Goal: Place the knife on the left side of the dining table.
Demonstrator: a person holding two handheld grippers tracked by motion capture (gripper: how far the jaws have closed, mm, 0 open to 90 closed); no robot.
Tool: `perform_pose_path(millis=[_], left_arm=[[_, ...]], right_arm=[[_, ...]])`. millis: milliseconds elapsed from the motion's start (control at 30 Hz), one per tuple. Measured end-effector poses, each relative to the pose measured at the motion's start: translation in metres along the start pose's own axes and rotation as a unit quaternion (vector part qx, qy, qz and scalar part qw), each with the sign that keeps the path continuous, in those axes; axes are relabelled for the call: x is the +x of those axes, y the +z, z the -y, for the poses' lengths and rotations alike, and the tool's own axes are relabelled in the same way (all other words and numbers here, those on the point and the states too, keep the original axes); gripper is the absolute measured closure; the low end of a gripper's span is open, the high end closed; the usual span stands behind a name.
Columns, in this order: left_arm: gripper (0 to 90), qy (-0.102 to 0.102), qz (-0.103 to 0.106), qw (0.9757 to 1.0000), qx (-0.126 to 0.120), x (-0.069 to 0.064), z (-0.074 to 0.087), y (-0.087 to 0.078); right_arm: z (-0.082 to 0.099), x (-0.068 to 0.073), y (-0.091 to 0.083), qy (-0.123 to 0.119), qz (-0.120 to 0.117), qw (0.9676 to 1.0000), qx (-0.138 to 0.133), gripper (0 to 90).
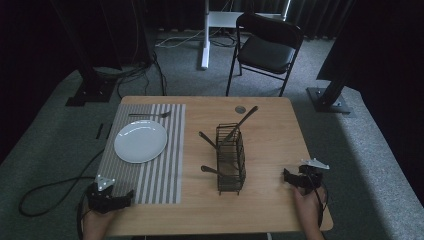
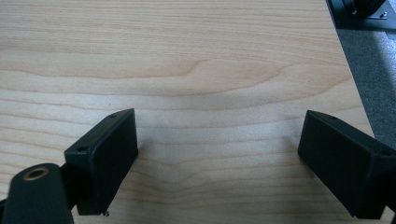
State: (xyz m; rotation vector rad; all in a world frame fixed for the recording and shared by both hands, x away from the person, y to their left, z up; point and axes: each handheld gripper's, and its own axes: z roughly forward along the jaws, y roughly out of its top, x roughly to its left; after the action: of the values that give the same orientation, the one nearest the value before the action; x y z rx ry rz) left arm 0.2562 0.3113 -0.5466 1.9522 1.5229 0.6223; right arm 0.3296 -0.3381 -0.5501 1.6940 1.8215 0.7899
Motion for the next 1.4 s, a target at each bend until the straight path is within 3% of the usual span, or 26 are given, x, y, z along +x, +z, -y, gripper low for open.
perform_pose_path(millis=[667, 833, 900, 1067, 1400], left_arm=[[1.2, 0.000, 0.001, 1.0000, -0.001, 0.001, 0.001, -0.001], [3.8, -0.007, -0.011, 0.9999, 0.004, -0.003, -0.001, -0.002], [3.9, 0.000, -0.013, 0.9999, 0.005, -0.006, -0.002, -0.003], [3.9, 0.002, 0.012, 0.9999, -0.003, -0.015, -0.011, -0.008], [3.9, 0.028, 0.051, 0.9981, -0.020, -0.044, -0.030, -0.020]], right_arm=[[0.000, 0.000, 0.000, -0.001, -0.001, 1.0000, 0.000, 11.4], [0.000, 0.000, 0.000, -0.001, -0.001, 1.0000, 0.000, 11.5], [0.000, 0.000, 0.000, -0.001, -0.001, 1.0000, 0.000, 11.5], [0.000, 0.000, 0.000, -0.001, -0.001, 1.0000, 0.000, 11.4], [0.000, 0.000, 0.000, -0.001, -0.001, 1.0000, 0.000, 11.4]])
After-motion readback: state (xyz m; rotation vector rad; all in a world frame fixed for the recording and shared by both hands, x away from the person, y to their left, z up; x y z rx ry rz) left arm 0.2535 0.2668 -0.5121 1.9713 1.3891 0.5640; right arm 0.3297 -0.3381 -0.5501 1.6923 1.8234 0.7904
